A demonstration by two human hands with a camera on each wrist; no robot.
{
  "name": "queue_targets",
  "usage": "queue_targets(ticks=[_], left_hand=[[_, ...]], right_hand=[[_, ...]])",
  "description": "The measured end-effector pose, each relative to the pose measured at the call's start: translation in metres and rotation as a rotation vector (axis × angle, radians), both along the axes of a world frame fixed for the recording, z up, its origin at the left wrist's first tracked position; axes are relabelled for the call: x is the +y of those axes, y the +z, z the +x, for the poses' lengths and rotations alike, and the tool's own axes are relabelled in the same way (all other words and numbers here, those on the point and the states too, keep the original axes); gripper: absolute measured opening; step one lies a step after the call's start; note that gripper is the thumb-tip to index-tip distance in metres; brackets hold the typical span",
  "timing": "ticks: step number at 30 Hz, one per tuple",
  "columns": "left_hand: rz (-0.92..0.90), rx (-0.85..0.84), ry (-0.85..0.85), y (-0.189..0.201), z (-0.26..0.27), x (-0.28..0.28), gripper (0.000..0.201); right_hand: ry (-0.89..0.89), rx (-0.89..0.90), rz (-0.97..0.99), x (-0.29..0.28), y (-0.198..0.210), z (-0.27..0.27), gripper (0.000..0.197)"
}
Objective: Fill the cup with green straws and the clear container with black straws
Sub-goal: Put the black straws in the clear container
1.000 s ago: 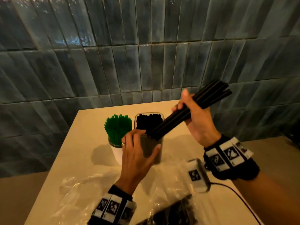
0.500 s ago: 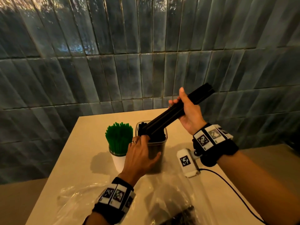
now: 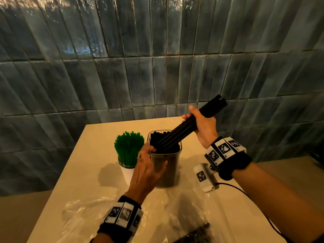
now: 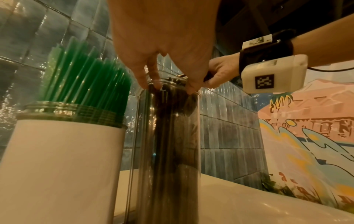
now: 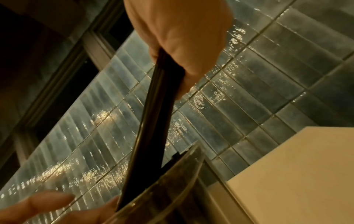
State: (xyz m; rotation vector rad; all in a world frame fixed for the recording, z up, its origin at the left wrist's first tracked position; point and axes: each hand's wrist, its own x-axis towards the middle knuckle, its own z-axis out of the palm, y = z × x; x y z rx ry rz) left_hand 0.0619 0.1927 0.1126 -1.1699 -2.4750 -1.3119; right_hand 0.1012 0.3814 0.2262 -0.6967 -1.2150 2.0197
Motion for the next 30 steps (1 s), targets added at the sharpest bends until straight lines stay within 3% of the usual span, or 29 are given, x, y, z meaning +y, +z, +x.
queue_targets(ticks=[5,9,16,21,23,26,30], left_hand=[[0.036,-0.015,0.001,0.001,0.002,0.0,0.057],[0.027,-0.062,-0.002,0.004,-0.001,0.001,0.074],[0.186,-0.132,-0.019,0.01,0.0,0.0,0.08],[0.198,-0.184,-0.007,0.006,-0.006,0.0,0.079],[0.121,-0.115,0.005,0.004,-0.008,-0.001,0.062],[-0.1,0.13,0.039,0.005,-0.012,-0.001,0.043],[-0.248,0.13,0.079,0.018,-0.011,0.004,0.053]], right_hand=[[0.099,0.08,0.306,-0.018,0.017,0.005,0.011],[0.12,0.132,0.228,-0.023,0.024,0.002,0.01],[0.039,0.055,0.002,-0.023,0.017,-0.008,0.009],[-0.086,0.027,0.111,-0.011,0.022,-0.01,0.01],[-0.101,0.037,0.169,-0.008,0.024,-0.01,0.011],[-0.095,0.049,0.21,-0.01,0.025,-0.009,0.013],[-0.079,0.11,0.142,-0.013,0.03,-0.006,0.01]])
